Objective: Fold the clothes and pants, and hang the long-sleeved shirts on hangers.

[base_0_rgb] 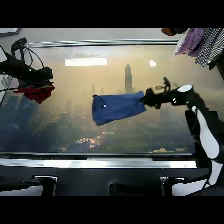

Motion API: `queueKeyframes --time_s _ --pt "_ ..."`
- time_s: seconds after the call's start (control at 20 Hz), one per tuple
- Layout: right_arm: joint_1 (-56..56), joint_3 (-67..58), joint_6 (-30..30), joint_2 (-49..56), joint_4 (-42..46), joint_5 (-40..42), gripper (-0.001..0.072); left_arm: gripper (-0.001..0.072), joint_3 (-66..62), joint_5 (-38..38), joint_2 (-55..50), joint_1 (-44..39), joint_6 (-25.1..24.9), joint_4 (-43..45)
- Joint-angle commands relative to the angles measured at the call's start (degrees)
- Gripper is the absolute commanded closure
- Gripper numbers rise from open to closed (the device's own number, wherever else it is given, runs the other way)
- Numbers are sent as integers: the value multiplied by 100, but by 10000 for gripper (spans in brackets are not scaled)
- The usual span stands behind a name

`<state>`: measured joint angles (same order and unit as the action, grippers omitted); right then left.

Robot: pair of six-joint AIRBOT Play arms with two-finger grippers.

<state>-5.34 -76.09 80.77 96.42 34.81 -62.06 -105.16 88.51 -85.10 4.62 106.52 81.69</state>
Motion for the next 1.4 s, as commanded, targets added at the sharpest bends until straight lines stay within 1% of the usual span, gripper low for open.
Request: queueKeyframes --time_s 0.0,0.2,0.3,0.4,0.6,0.75,0.85,1.05,1.15,1.35 --pt "-424 -761 807 -199 57 35 682 689 -2 2 -2 0 -2 2" --pt "-1211 -1412 1421 -380 437 92 683 689 -2 2 -2 2 -4 0" --pt "-1639 -1556 1705 -557 935 186 683 689 -2 2 -2 2 -4 0" --pt "-2118 -1567 2153 -767 1447 254 683 689 -2 2 -2 2 -2 0" --pt "-2931 -1567 3069 -1185 2452 136 683 689 -2 2 -2 4 -2 2" --pt "-3305 -1567 4050 -1534 3285 -170 683 689 -2 2 -2 4 -4 2" --pt "-3436 -1567 4524 -1757 3724 -398 683 689 -2 2 -2 4 -4 2" --pt "-3480 -1567 5029 -2100 4266 -968 683 689 -2 4 -2 4 -7 2" --pt "-3480 -1567 5274 -2225 4651 -1388 683 689 -2 4 -2 4 -7 0" --pt "-3480 -1565 5434 -2365 5497 -2223 683 689 -2 24 -2 4 -26 0"
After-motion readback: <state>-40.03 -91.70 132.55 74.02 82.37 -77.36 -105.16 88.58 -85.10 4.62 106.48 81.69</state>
